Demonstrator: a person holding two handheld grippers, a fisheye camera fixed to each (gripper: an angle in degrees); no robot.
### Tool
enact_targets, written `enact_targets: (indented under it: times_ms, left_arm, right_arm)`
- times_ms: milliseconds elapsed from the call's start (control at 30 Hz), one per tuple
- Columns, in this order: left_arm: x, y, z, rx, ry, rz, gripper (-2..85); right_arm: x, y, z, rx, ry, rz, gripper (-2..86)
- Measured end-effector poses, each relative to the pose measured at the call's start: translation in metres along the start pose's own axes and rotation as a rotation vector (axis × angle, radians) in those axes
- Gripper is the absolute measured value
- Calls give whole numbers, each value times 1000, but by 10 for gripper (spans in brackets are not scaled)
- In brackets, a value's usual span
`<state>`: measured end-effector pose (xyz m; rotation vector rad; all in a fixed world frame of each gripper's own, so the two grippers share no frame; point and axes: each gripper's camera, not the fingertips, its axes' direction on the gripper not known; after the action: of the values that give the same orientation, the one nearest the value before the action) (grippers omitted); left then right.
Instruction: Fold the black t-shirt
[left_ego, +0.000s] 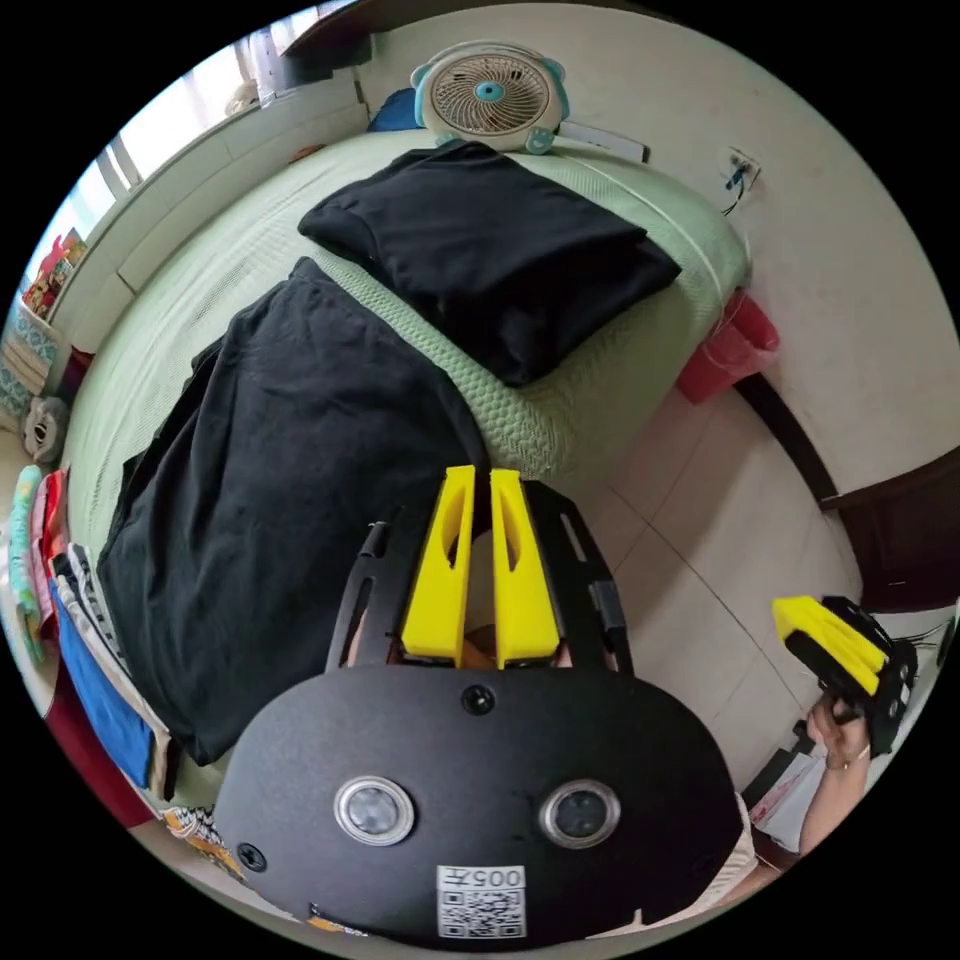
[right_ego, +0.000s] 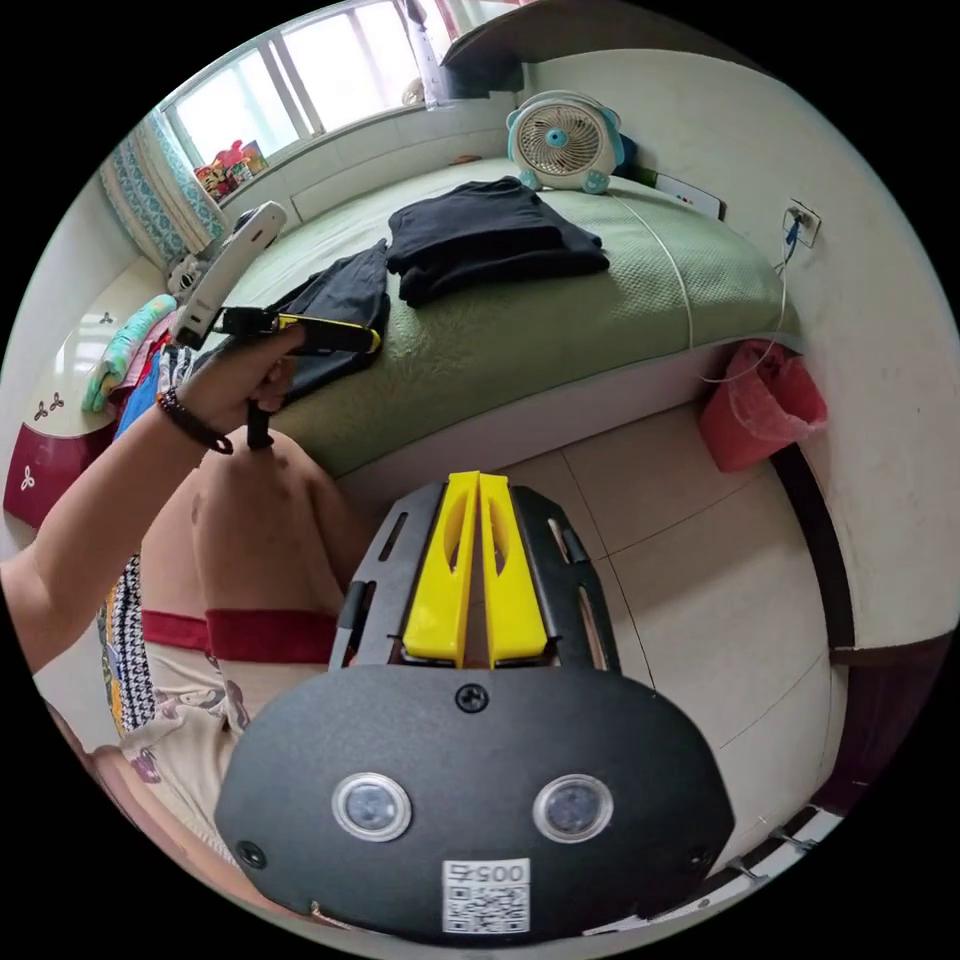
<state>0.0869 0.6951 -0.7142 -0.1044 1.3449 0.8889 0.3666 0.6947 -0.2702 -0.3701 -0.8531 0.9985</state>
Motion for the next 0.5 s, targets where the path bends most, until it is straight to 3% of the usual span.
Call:
enact_targets:
  times_ms: [267,400,500]
  left_arm:
    - [-48,27,-54,124,87,-19,41]
    - [-77,43,-59,138,171,-78,42]
    - [-94,55,-63,157,207,-111,42]
  right_arm:
    - [-26,-129,-13,134,-103,-131,9]
    - [-51,-228,15,40,-322,-154,62]
    - [-73,-286,51,-88,-376,-150,75]
